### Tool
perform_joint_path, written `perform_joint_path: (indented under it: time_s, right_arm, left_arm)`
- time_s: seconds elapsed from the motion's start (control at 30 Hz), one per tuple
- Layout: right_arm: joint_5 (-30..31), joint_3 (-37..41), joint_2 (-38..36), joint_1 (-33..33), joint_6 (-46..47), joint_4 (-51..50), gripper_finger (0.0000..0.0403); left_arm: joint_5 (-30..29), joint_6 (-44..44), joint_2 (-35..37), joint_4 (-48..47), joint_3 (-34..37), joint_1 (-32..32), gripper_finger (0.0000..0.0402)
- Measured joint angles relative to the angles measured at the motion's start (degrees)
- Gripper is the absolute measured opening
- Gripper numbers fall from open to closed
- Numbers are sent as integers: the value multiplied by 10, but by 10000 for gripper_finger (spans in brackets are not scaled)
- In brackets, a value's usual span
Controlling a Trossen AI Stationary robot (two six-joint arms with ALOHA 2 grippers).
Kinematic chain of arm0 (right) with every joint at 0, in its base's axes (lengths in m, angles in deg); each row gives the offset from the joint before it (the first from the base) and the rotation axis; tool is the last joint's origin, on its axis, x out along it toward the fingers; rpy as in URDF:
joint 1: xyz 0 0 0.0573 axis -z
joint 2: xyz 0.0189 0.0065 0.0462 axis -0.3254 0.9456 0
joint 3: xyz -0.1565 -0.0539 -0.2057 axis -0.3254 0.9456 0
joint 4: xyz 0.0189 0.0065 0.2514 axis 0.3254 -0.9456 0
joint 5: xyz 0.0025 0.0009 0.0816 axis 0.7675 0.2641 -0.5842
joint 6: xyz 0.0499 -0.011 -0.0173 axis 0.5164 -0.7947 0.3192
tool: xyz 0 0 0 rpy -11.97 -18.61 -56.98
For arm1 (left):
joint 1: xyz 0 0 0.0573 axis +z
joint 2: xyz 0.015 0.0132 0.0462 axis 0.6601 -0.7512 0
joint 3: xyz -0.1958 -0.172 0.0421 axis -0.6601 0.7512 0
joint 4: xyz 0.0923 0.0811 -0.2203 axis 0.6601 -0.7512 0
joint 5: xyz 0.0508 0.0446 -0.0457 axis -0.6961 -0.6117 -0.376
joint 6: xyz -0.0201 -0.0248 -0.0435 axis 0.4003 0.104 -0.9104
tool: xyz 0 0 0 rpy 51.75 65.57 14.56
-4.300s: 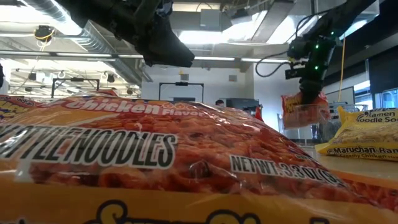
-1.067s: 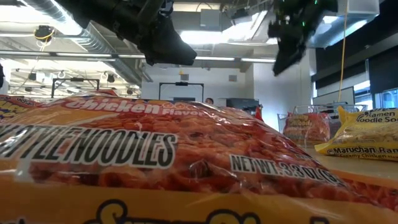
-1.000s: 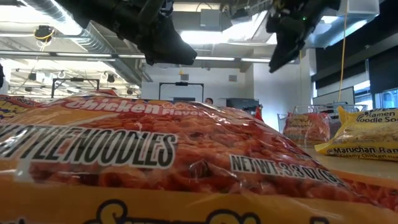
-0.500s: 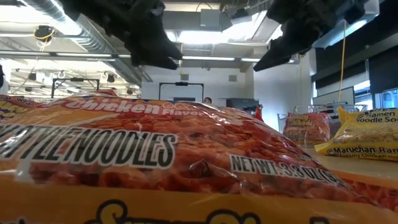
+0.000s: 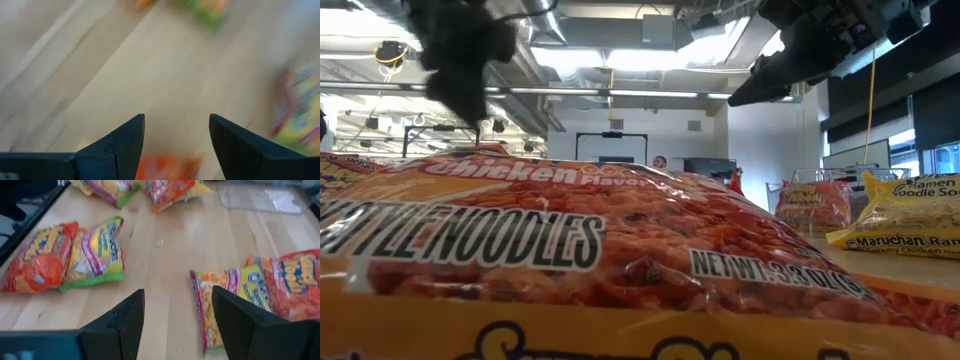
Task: Sort Maruchan noodles
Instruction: Put the orange noodle pack into the top right transparent bin
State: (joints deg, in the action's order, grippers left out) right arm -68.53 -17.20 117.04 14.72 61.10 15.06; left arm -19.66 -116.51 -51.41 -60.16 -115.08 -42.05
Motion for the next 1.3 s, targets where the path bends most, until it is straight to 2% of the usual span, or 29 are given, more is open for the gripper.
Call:
perform_joint_path:
  time_s: [0.13, 0.3, 0.5, 0.77, 1.0, 1.3]
  right_arm:
    - [2, 0, 0, 0, 0, 0, 200]
    - [6, 0, 0, 0, 0, 1, 200]
    - [6, 0, 0, 0, -1, 0, 200]
    - [6, 0, 0, 0, -4, -1, 200]
    - [6, 0, 0, 0, -4, -1, 200]
    - [6, 0, 0, 2, -5, -1, 200]
  left_arm:
    - [24, -17, -1, -105, 4, 31, 216]
    - [76, -10, -2, -147, 35, 83, 215]
    - [174, 32, -2, -132, 84, 127, 215]
    - [278, 63, -2, -62, 120, 144, 215]
    - [266, 90, -6, -68, 129, 141, 215]
    - [349, 62, -28, -10, 189, 118, 203]
